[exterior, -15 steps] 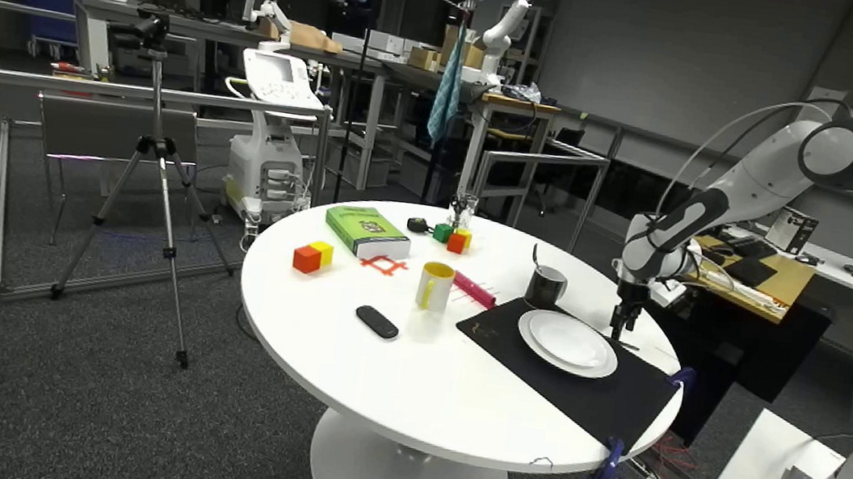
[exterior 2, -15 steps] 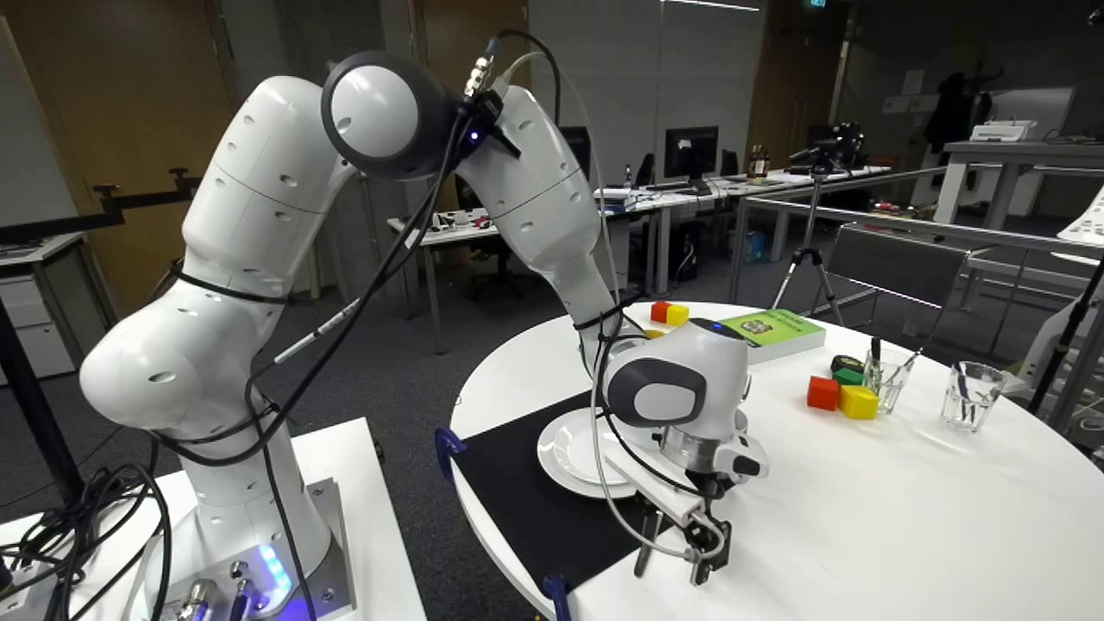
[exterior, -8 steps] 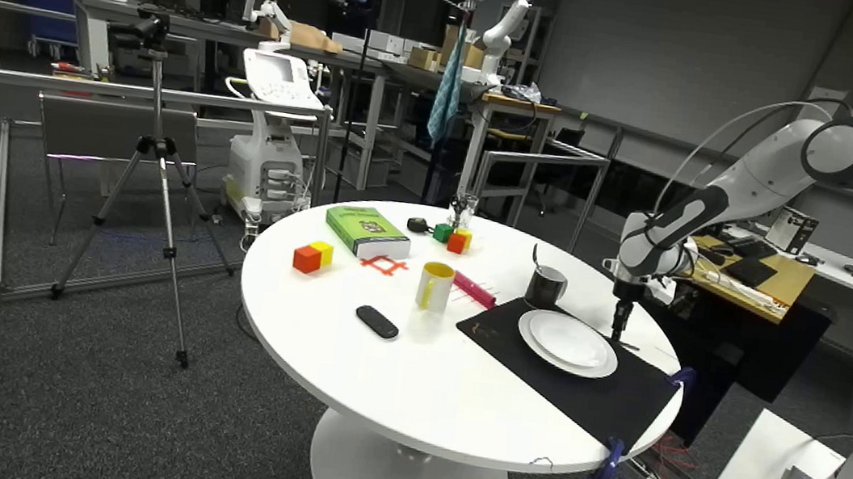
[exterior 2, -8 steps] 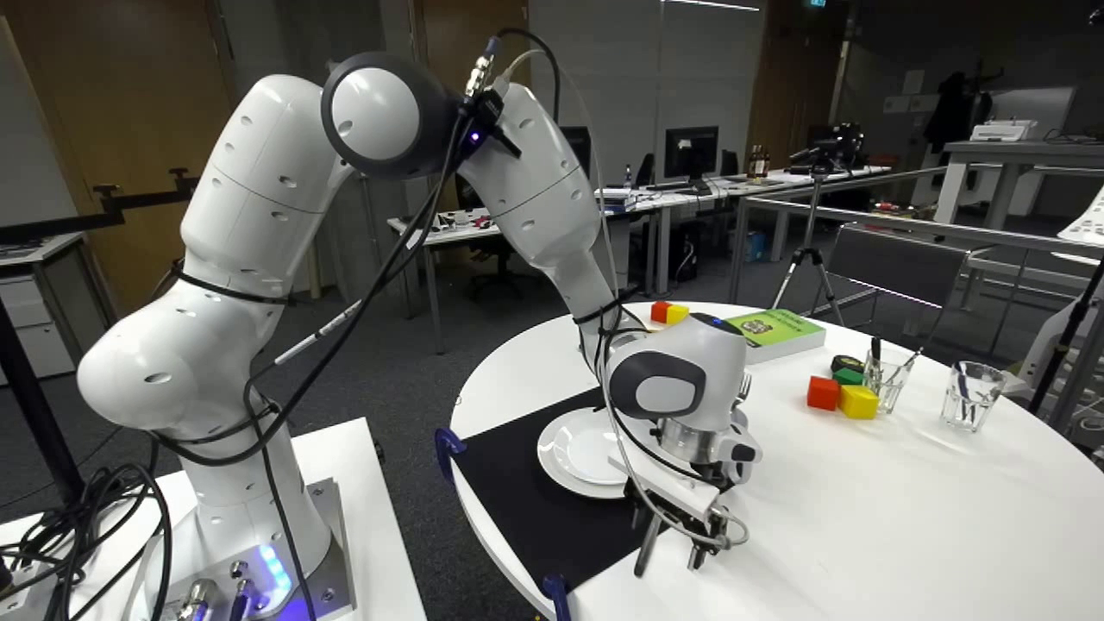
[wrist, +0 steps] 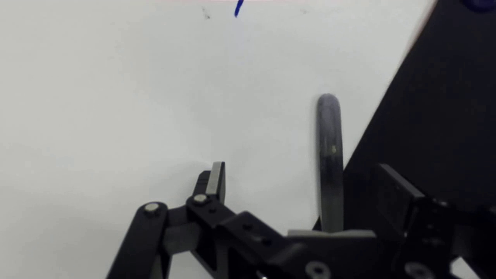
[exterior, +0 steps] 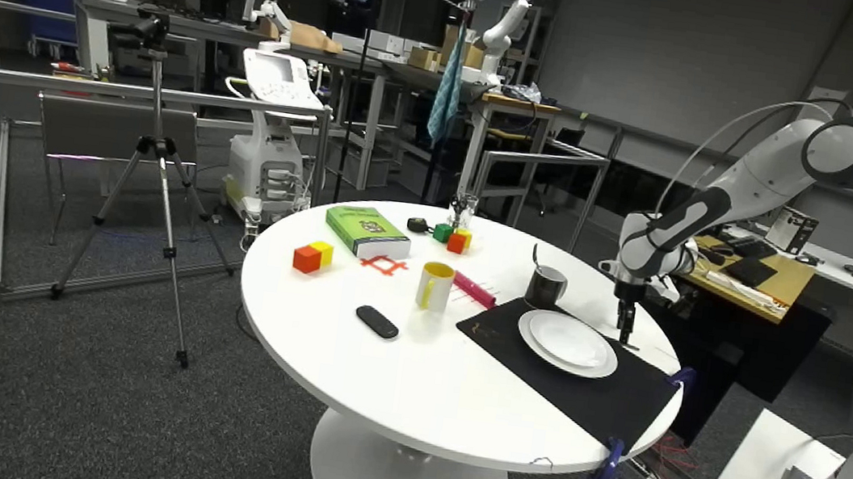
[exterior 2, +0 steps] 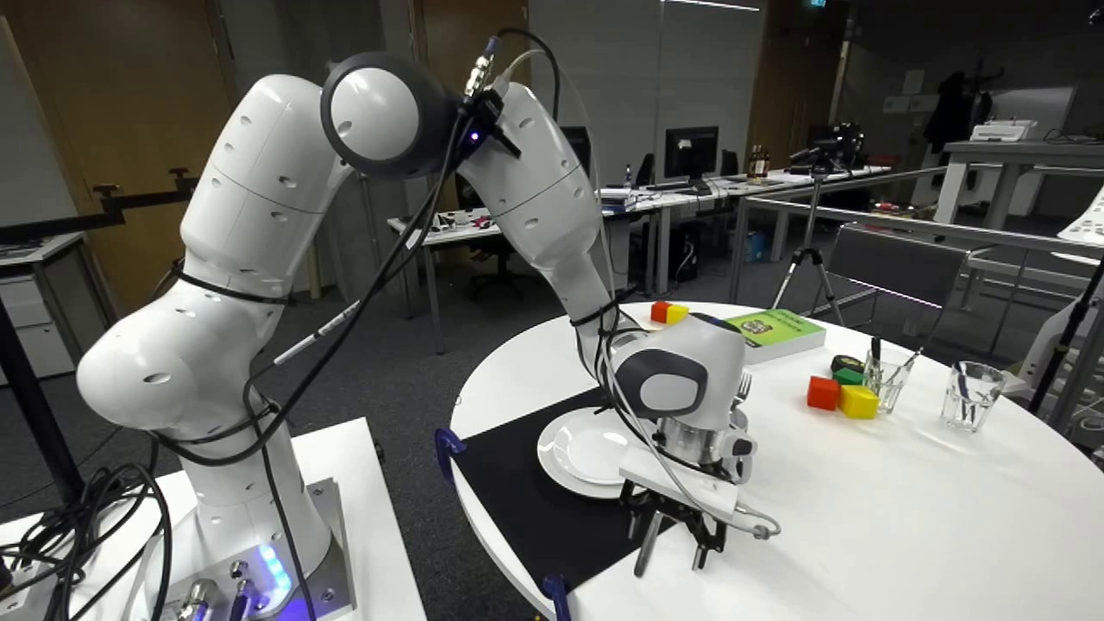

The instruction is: Pick up the silver knife and put it in the black and white mug

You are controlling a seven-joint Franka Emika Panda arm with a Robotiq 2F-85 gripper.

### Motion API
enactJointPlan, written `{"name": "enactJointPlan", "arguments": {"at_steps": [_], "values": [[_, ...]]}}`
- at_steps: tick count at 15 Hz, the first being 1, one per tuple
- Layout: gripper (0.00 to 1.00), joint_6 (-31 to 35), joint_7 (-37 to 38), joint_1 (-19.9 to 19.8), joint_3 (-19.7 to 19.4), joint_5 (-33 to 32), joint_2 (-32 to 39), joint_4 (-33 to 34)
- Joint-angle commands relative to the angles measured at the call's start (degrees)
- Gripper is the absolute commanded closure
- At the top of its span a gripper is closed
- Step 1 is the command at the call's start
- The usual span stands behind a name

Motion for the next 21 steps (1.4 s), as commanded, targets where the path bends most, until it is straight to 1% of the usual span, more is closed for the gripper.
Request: {"name": "enactJointPlan", "arguments": {"at_steps": [1,7,9,10,21], "values": [[0.0,1.9,-0.4,0.1,-0.3,-1.7,-1.5,-0.9],[0.0,6.8,0.7,0.3,0.0,-1.3,-1.6,-1.6],[0.0,4.2,2.4,1.2,-0.5,-1.4,-2.2,-1.6],[0.0,5.0,0.8,0.0,0.3,-0.7,0.0,0.0],[0.0,5.4,1.9,0.6,0.2,-0.9,0.0,-0.1]]}}
